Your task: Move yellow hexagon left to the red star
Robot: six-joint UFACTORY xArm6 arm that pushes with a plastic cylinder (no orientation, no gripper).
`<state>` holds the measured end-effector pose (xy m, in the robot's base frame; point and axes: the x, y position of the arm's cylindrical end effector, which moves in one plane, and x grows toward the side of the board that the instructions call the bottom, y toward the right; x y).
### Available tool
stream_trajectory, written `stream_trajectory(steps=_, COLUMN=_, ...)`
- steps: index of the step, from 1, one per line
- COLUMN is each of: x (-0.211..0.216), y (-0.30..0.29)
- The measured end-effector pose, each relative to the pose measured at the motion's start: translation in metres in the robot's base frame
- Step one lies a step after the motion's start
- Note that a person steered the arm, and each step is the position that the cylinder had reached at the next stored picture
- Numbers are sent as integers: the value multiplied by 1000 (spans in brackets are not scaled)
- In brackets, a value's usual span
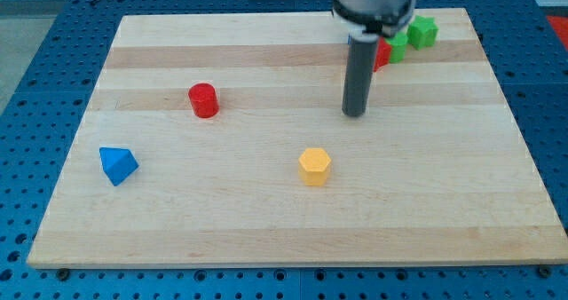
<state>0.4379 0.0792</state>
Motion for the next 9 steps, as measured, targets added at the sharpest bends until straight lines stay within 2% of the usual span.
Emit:
stream_trajectory(steps=1, x=62, y=-28)
stream_trajectory(steps=2, x=101, y=-45)
stream_trajectory(steps=3, x=99, y=-90)
stream_trajectory(steps=4, x=124, y=-111)
stream_trajectory(steps=5, x=120, y=-138)
stream_trajectory(steps=6, x=85, y=-146)
stream_trajectory(steps=7, x=78, y=-119)
stream_trajectory(steps=9, x=35, y=-126)
